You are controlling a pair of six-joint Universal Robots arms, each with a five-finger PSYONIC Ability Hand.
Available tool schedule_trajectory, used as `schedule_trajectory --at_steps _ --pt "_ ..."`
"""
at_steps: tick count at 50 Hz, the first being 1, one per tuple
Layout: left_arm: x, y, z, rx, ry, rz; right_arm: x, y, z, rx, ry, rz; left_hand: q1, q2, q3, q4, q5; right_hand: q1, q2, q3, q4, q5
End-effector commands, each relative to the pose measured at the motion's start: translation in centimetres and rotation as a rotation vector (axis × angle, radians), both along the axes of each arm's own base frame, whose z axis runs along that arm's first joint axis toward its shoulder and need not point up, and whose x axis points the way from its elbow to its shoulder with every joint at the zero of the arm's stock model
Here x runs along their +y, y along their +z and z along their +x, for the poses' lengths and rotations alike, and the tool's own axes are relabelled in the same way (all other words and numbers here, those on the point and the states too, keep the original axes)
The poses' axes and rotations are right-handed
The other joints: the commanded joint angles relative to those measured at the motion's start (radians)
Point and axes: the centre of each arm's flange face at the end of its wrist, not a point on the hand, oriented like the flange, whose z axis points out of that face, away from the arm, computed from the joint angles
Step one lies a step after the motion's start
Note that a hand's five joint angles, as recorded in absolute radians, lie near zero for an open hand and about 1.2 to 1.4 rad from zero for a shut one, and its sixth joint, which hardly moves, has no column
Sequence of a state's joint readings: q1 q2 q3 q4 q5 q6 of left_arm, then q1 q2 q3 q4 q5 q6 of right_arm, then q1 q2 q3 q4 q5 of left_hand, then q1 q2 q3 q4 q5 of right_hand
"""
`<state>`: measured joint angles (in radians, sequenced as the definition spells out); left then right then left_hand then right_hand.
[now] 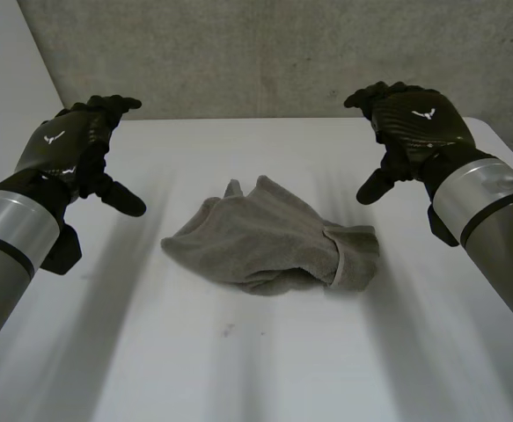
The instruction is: Fold the towel.
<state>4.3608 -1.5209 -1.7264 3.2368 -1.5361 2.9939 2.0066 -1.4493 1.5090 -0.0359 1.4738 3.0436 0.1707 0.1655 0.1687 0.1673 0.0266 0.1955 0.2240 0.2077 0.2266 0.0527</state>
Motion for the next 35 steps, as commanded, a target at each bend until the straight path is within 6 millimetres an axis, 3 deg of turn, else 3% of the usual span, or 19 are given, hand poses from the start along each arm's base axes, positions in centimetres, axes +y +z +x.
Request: schedule_trajectory --at_steps 1,8,12,16,18,21,23,24,26,27,29,30,32,35 --pt "-0.2 0.6 0.0 0.005 0.001 -0.021 -0.5 -2.1 1.9 0.161 0.167 0.092 0.008 0.013 0.01 0.011 -0.023 -0.021 -0.049 -0.033 -0.052 -0.053" --pt "-1.0 -0.2 0.9 -0.026 0.038 -0.023 -2.2 -3.5 5.2 0.213 0.291 0.108 0.037 0.042 0.039 0.04 0.006 -0.021 -0.049 -0.033 -0.052 -0.053" --pt "-1.1 -1.5 1.4 -0.092 0.051 -0.011 -3.6 -6.2 8.6 0.224 0.358 0.133 0.04 0.045 0.042 0.043 0.009 -0.021 -0.049 -0.033 -0.052 -0.053" --pt "-1.1 -4.0 2.1 -0.227 0.065 0.023 -3.7 -8.2 10.6 0.24 0.401 0.162 0.04 0.045 0.042 0.043 0.009 -0.021 -0.049 -0.033 -0.052 -0.053" --pt "-1.3 -4.8 2.5 -0.266 0.076 0.042 -3.2 -10.5 12.6 0.259 0.439 0.188 0.04 0.045 0.042 0.043 0.009 -0.021 -0.049 -0.033 -0.052 -0.053" --pt "-1.9 -6.4 3.5 -0.312 0.102 0.087 -3.0 -11.6 13.4 0.269 0.451 0.2 0.04 0.045 0.042 0.043 0.009 -0.021 -0.049 -0.033 -0.052 -0.053" --pt "-2.1 -6.9 3.9 -0.32 0.111 0.108 -2.6 -14.1 14.4 0.291 0.459 0.228 0.04 0.045 0.042 0.043 0.009 -0.021 -0.049 -0.033 -0.052 -0.053" --pt "-2.3 -7.3 4.0 -0.32 0.106 0.12 -2.6 -14.1 14.4 0.291 0.459 0.228 0.04 0.045 0.042 0.043 0.009 -0.021 -0.049 -0.033 -0.052 -0.053" --pt "-2.3 -7.5 3.9 -0.318 0.087 0.125 -2.6 -15.3 14.8 0.311 0.437 0.239 0.04 0.045 0.042 0.043 0.009 0.167 0.139 0.155 0.136 0.135" --pt "-2.3 -7.6 3.7 -0.315 0.058 0.126 -2.6 -15.3 14.8 0.311 0.437 0.239 0.043 0.048 0.045 0.046 0.012 0.168 0.14 0.156 0.137 0.137" --pt "-2.2 -7.8 3.4 -0.311 0.026 0.126 -2.9 -15.0 14.7 0.312 0.408 0.227 0.043 0.048 0.045 0.046 0.012 0.566 0.537 0.553 0.534 0.534" --pt "-2.2 -7.8 3.1 -0.306 -0.002 0.126 -2.9 -15.0 14.7 0.312 0.408 0.226 0.046 0.051 0.048 0.049 0.015 0.568 0.539 0.555 0.537 0.536" --pt "-2.3 -7.7 2.9 -0.301 -0.022 0.119 -2.9 -13.1 14.6 0.295 0.396 0.192 0.046 0.051 0.048 0.049 0.015 1.096 1.068 1.084 1.065 1.065" --pt "-2.6 -7.7 2.6 -0.295 -0.049 0.114 -2.7 -11.6 14.5 0.284 0.396 0.171 0.046 0.051 0.048 0.049 0.015 1.201 1.172 1.189 1.17 1.169"
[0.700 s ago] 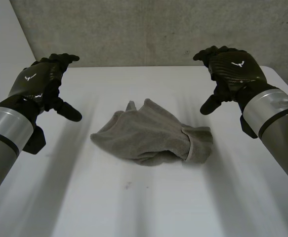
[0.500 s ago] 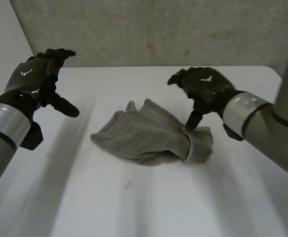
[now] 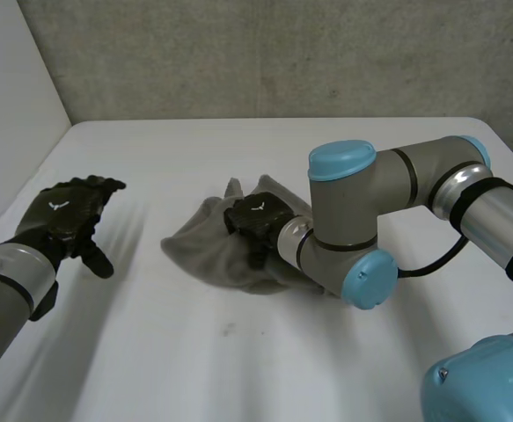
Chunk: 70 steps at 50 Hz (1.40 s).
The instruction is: Fold the towel.
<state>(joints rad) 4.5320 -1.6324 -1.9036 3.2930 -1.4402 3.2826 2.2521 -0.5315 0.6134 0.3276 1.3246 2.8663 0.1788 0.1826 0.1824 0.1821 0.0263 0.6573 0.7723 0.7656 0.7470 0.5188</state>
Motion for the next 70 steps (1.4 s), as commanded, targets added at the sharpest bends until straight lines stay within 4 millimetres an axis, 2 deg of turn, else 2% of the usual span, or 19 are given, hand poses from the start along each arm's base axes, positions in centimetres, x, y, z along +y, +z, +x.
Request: schedule_trajectory --at_steps 1,5,8,10,20,25,28,30,33,53,56,57,58,59,60,64,66,69,70 --pt "-0.6 0.0 -1.1 0.031 -0.096 -0.003 0.3 4.6 -0.7 -0.043 -0.027 -0.067 0.038 0.034 0.034 0.034 0.016 0.739 0.624 0.631 0.649 0.703" --pt "-1.2 -0.4 -1.9 0.03 -0.119 -0.016 1.9 8.3 -2.8 -0.059 -0.033 -0.084 0.035 0.031 0.031 0.031 0.013 0.739 0.624 0.631 0.649 0.703" --pt "-2.2 -1.2 -2.7 0.034 -0.137 -0.019 2.1 9.5 -3.9 -0.07 -0.049 -0.098 0.032 0.028 0.028 0.029 0.01 0.739 0.624 0.631 0.649 0.703" --pt "-2.8 -1.8 -3.3 0.032 -0.151 -0.011 2.7 11.3 -6.0 -0.094 -0.079 -0.128 0.032 0.028 0.028 0.028 0.01 0.739 0.624 0.631 0.649 0.703" --pt "-3.4 -4.3 -8.6 0.066 -0.281 0.038 6.2 11.8 -9.2 -0.101 -0.088 -0.136 0.014 0.01 0.011 0.011 -0.008 0.739 0.624 0.631 0.649 0.703" --pt "-2.2 -6.2 -12.4 0.086 -0.376 0.09 7.2 11.9 -10.1 -0.094 -0.095 -0.131 0.04 0.037 0.037 0.037 0.018 0.739 0.624 0.631 0.649 0.703" --pt "-1.8 -6.9 -12.8 0.079 -0.388 0.125 7.2 11.9 -10.8 -0.09 -0.111 -0.131 0.07 0.066 0.066 0.067 0.048 0.739 0.624 0.631 0.649 0.703" --pt "-0.6 -8.2 -13.2 0.079 -0.424 0.232 6.9 11.9 -11.2 -0.09 -0.127 -0.133 0.275 0.271 0.271 0.271 0.253 0.739 0.624 0.631 0.649 0.703" --pt "0.6 -8.9 -13.6 0.121 -0.486 0.346 6.1 12.0 -11.9 -0.092 -0.157 -0.152 0.308 0.304 0.304 0.304 0.286 0.739 0.624 0.631 0.649 0.703" --pt "1.8 -8.3 -13.0 0.297 -0.418 0.556 5.0 11.7 -12.2 -0.106 -0.178 -0.188 0.387 0.383 0.383 0.384 0.365 0.739 0.624 0.631 0.649 0.703" --pt "2.3 -8.7 -13.2 0.309 -0.42 0.583 4.9 11.8 -12.2 -0.112 -0.183 -0.2 0.565 0.561 0.561 0.562 0.543 0.739 0.624 0.631 0.649 0.703" --pt "2.5 -8.8 -13.4 0.313 -0.423 0.588 4.9 11.8 -12.2 -0.112 -0.183 -0.2 0.813 0.809 0.81 0.81 0.791 0.739 0.624 0.631 0.649 0.703" --pt "2.5 -8.8 -13.4 0.313 -0.423 0.588 4.7 11.9 -12.1 -0.119 -0.186 -0.212 0.816 0.812 0.812 0.812 0.794 0.739 0.624 0.631 0.649 0.703" --pt "2.5 -8.8 -13.6 0.313 -0.427 0.583 4.6 12.0 -12.0 -0.129 -0.186 -0.233 1.06 1.056 1.056 1.057 1.038 0.739 0.624 0.631 0.649 0.703" --pt "2.3 -8.6 -13.8 0.313 -0.428 0.569 4.6 12.0 -12.0 -0.129 -0.186 -0.234 1.216 1.212 1.212 1.213 1.194 0.739 0.624 0.631 0.649 0.703" --pt "1.0 -7.3 -14.4 0.331 -0.429 0.507 3.5 13.1 -11.3 -0.2 -0.184 -0.344 1.217 1.214 1.214 1.214 1.195 0.739 0.624 0.631 0.649 0.703" --pt "-1.7 -4.2 -14.8 0.355 -0.395 0.367 2.9 13.6 -10.9 -0.233 -0.184 -0.405 1.217 1.214 1.214 1.214 1.195 0.739 0.624 0.631 0.649 0.703" --pt "-3.1 -2.1 -14.8 0.37 -0.36 0.283 1.4 14.7 -10.2 -0.314 -0.192 -0.567 1.217 1.214 1.214 1.214 1.195 0.739 0.624 0.631 0.649 0.703" --pt "-4.6 0.7 -14.6 0.392 -0.314 0.178 0.7 15.4 -9.8 -0.364 -0.198 -0.661 1.217 1.214 1.214 1.214 1.195 0.739 0.624 0.631 0.649 0.703"
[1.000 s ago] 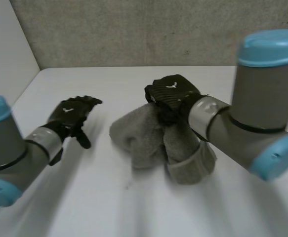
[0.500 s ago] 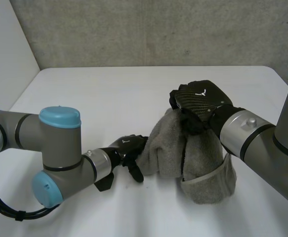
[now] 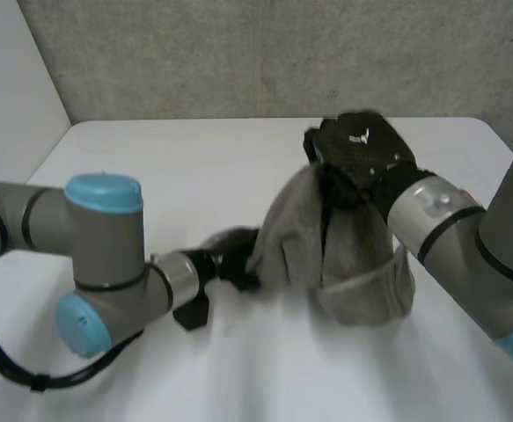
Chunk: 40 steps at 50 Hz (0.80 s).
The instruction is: Fold the towel.
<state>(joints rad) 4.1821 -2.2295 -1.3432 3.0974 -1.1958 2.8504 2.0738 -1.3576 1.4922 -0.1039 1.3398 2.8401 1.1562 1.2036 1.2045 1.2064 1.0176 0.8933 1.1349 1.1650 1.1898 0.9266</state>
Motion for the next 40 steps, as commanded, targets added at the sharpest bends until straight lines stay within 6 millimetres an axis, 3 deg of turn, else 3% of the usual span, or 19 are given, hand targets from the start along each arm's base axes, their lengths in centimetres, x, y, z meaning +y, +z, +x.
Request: schedule_trajectory --at_steps 1,2,4,5,7,11,13,14,16,17,18,19,21,22,23,25,26,30,40 --pt "-6.4 10.5 0.1 0.118 0.226 -0.356 -2.8 2.5 1.5 -0.145 -0.02 -0.338 0.24 0.193 0.192 0.19 0.204 0.503 0.261 0.231 0.207 0.295" --pt "-6.4 10.5 0.1 0.119 0.226 -0.356 -3.2 3.6 1.8 -0.194 -0.031 -0.456 0.24 0.193 0.192 0.19 0.204 0.503 0.261 0.231 0.207 0.295" --pt "-7.2 15.3 0.5 0.185 0.296 -0.482 -3.4 4.1 2.0 -0.231 -0.029 -0.545 0.24 0.193 0.192 0.19 0.204 0.503 0.261 0.231 0.207 0.295" --pt "-7.2 15.3 0.5 0.185 0.296 -0.483 -3.4 4.5 2.1 -0.26 -0.025 -0.626 0.24 0.193 0.192 0.19 0.204 0.503 0.261 0.231 0.207 0.295" --pt "-6.8 18.7 0.8 0.241 0.306 -0.565 -3.3 5.0 2.3 -0.291 -0.019 -0.698 0.24 0.193 0.192 0.19 0.204 0.503 0.261 0.231 0.207 0.295" --pt "-6.1 19.5 0.9 0.255 0.302 -0.581 -3.0 4.6 2.4 -0.31 0.003 -0.741 0.24 0.193 0.192 0.19 0.204 0.503 0.261 0.231 0.207 0.295" --pt "-5.4 17.5 1.2 0.203 0.295 -0.534 -2.4 2.0 2.6 -0.229 0.074 -0.63 0.24 0.193 0.192 0.19 0.204 0.503 0.261 0.231 0.207 0.295" --pt "-5.4 17.5 1.2 0.203 0.295 -0.534 -2.4 2.0 2.6 -0.228 0.074 -0.629 0.24 0.193 0.192 0.19 0.204 0.503 0.261 0.231 0.207 0.295" --pt "-4.6 13.6 1.6 0.086 0.271 -0.468 -1.5 -1.5 2.2 -0.106 0.122 -0.431 0.24 0.193 0.192 0.19 0.204 0.503 0.261 0.231 0.207 0.295" --pt "-4.6 13.6 1.6 0.086 0.271 -0.468 -1.5 -1.5 2.2 -0.105 0.122 -0.43 0.24 0.193 0.192 0.19 0.204 0.503 0.261 0.231 0.207 0.295" --pt "-3.9 11.4 1.9 0.011 0.248 -0.436 -0.5 -3.7 1.7 -0.022 0.135 -0.296 0.24 0.193 0.192 0.19 0.204 0.455 0.213 0.183 0.158 0.247" --pt "-3.9 11.4 1.9 0.01 0.248 -0.435 -0.5 -3.7 1.6 -0.021 0.135 -0.295 0.24 0.193 0.192 0.19 0.204 0.454 0.213 0.182 0.158 0.246" --pt "-2.2 7.3 2.8 -0.134 0.197 -0.38 1.6 -7.1 0.4 0.164 0.155 -0.09 0.24 0.193 0.192 0.19 0.204 -0.148 -0.39 -0.42 -0.445 -0.356" --pt "-1.3 5.7 3.3 -0.197 0.17 -0.362 2.8 -8.4 -0.2 0.264 0.175 -0.011 0.24 0.193 0.192 0.19 0.204 -0.197 -0.439 -0.469 -0.494 -0.405" --pt "-1.2 5.7 3.3 -0.198 0.17 -0.362 2.8 -8.4 -0.2 0.265 0.175 -0.01 0.24 0.193 0.192 0.19 0.204 -0.198 -0.439 -0.469 -0.494 -0.406" --pt "0.6 3.5 4.1 -0.296 0.116 -0.337 4.5 -9.8 -1.9 0.447 0.202 0.104 0.24 0.193 0.192 0.19 0.204 -0.358 -0.6 -0.63 -0.654 -0.566" --pt "1.4 3.0 4.4 -0.325 0.094 -0.333 4.6 -9.8 -2.9 0.509 0.191 0.156 0.24 0.193 0.192 0.19 0.204 -0.49 -0.731 -0.762 -0.786 -0.698" --pt "2.7 2.6 4.9 -0.355 0.072 -0.322 4.0 -9.4 -4.0 0.522 0.139 0.24 0.24 0.193 0.192 0.19 0.204 -0.594 -0.836 -0.866 -0.89 -0.802" --pt "6.2 2.8 5.8 -0.369 0.028 -0.309 0.7 -3.1 -3.1 0.181 0.004 0.251 0.24 0.193 0.192 0.19 0.204 -0.609 -0.85 -0.88 -0.905 -0.817"
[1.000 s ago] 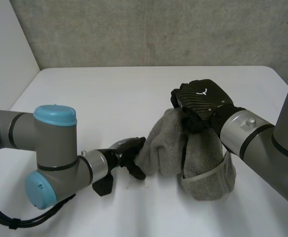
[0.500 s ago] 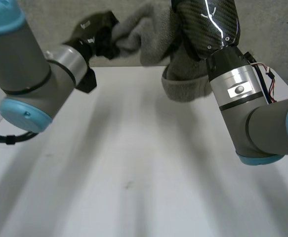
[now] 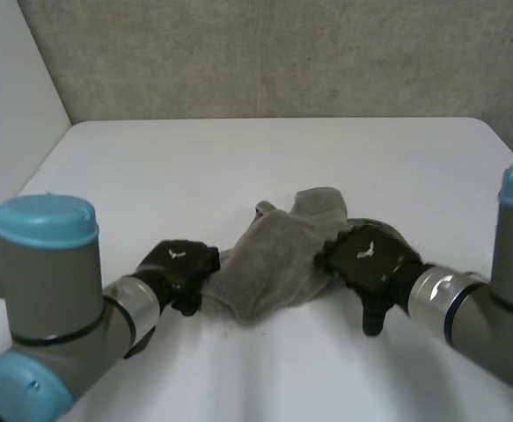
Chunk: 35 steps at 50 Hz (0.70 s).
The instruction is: Fold the towel.
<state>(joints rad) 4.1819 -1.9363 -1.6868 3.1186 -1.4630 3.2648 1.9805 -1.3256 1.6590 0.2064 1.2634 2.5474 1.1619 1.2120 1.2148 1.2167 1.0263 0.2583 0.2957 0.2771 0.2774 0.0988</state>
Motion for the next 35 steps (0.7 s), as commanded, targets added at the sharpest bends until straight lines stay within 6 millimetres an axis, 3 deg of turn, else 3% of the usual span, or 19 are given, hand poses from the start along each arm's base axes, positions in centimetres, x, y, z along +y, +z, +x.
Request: schedule_trajectory --at_steps 1,3,9,11,12,14,17,22,25,29,30,31,32,35 --pt "1.8 0.7 0.4 0.006 -0.016 -0.002 -2.2 4.2 0.9 -0.224 -0.083 -0.029 0.234 0.184 0.182 0.18 0.195 0.026 -0.011 0.008 0.007 0.011" --pt "2.1 0.7 0.6 0.004 -0.017 -0.001 -3.5 5.1 1.8 -0.269 -0.075 -0.048 0.234 0.184 0.182 0.18 0.195 0.026 -0.011 0.008 0.007 0.011" --pt "3.2 0.7 1.0 -0.003 -0.022 0.008 -6.3 4.3 4.4 -0.275 -0.01 -0.059 0.234 0.184 0.182 0.18 0.195 0.038 0.001 0.019 0.019 0.023" --pt "4.0 0.7 0.9 -0.005 -0.04 0.01 -7.4 2.8 6.4 -0.27 0.068 -0.047 0.234 0.184 0.182 0.18 0.195 0.058 0.021 0.04 0.039 0.043" --pt "4.0 0.7 0.9 -0.005 -0.04 0.01 -7.4 2.8 6.4 -0.27 0.069 -0.047 0.234 0.184 0.182 0.18 0.195 0.059 0.021 0.04 0.04 0.044" --pt "4.5 0.7 0.8 -0.008 -0.051 0.01 -8.3 0.9 7.8 -0.259 0.153 -0.03 0.234 0.184 0.182 0.18 0.195 0.079 0.042 0.06 0.06 0.064" --pt "5.1 1.0 0.6 -0.005 -0.067 0.001 -8.6 0.4 8.4 -0.259 0.185 -0.029 0.234 0.184 0.182 0.18 0.195 0.097 0.059 0.078 0.078 0.082" --pt "5.2 1.3 0.7 -0.004 -0.064 -0.006 -8.5 -2.9 10.2 -0.235 0.249 0.082 0.234 0.184 0.182 0.18 0.195 0.182 0.144 0.163 0.163 0.167" --pt "5.1 1.4 0.7 -0.002 -0.062 -0.01 -8.3 -3.5 10.4 -0.222 0.255 0.105 0.234 0.184 0.182 0.18 0.195 0.241 0.203 0.222 0.222 0.226" --pt "4.6 1.8 0.6 0.007 -0.055 -0.026 -8.5 -4.4 10.8 -0.209 0.254 0.135 0.234 0.184 0.182 0.18 0.195 0.583 0.545 0.564 0.564 0.568" --pt "4.4 2.0 0.5 0.009 -0.059 -0.04 -8.8 -4.2 11.0 -0.213 0.25 0.12 0.234 0.184 0.182 0.18 0.195 0.753 0.715 0.734 0.734 0.738" --pt "4.4 2.0 0.5 0.009 -0.059 -0.04 -8.8 -4.2 11.0 -0.213 0.25 0.12 0.234 0.184 0.182 0.18 0.195 0.754 0.717 0.736 0.735 0.739" --pt "3.9 2.2 0.4 0.007 -0.058 -0.057 -9.2 -3.8 11.0 -0.215 0.243 0.102 0.234 0.184 0.182 0.18 0.195 0.981 0.944 0.962 0.962 0.966" --pt "3.1 2.7 0.1 -0.006 -0.066 -0.097 -9.7 -3.0 11.1 -0.22 0.225 0.067 0.234 0.184 0.182 0.18 0.195 1.138 1.101 1.119 1.119 1.123"
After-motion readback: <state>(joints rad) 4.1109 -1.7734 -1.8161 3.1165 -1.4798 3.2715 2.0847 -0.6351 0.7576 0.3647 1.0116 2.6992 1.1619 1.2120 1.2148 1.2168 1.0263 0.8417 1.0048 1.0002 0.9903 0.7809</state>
